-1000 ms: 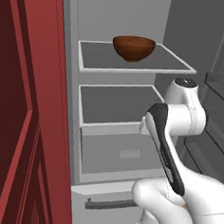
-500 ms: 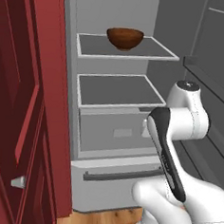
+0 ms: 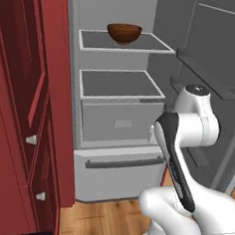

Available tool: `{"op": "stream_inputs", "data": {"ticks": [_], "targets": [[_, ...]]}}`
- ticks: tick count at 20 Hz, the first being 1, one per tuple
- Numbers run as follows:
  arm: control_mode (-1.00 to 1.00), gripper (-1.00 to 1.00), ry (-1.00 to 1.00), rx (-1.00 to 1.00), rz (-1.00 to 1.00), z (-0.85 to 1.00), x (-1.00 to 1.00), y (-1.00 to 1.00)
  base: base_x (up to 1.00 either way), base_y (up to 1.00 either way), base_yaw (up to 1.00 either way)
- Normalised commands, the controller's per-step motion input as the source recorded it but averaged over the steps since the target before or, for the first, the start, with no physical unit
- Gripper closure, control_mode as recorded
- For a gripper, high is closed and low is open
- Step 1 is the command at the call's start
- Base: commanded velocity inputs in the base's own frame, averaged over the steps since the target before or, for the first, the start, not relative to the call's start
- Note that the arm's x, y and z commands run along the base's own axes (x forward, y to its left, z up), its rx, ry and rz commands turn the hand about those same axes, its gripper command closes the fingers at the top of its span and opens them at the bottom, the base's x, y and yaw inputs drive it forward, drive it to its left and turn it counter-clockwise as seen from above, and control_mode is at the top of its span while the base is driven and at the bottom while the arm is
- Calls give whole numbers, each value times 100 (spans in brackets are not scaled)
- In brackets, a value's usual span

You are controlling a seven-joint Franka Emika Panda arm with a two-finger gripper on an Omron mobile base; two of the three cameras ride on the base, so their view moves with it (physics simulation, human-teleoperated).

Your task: Pick eggplant from the fridge and place it on the plate on the counter.

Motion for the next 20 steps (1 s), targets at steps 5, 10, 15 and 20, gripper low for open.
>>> {"op": "stream_inputs", "data": {"ticks": [5, 10, 15, 20], "targets": [[100, 100, 0, 0, 0, 0, 0, 0, -67, 0, -1], [100, 100, 0, 0, 0, 0, 0, 0, -76, 0, -1], [100, 100, 0, 0, 0, 0, 0, 0, -80, 0, 0], [100, 100, 0, 0, 0, 0, 0, 0, -62, -1, 21]]}}
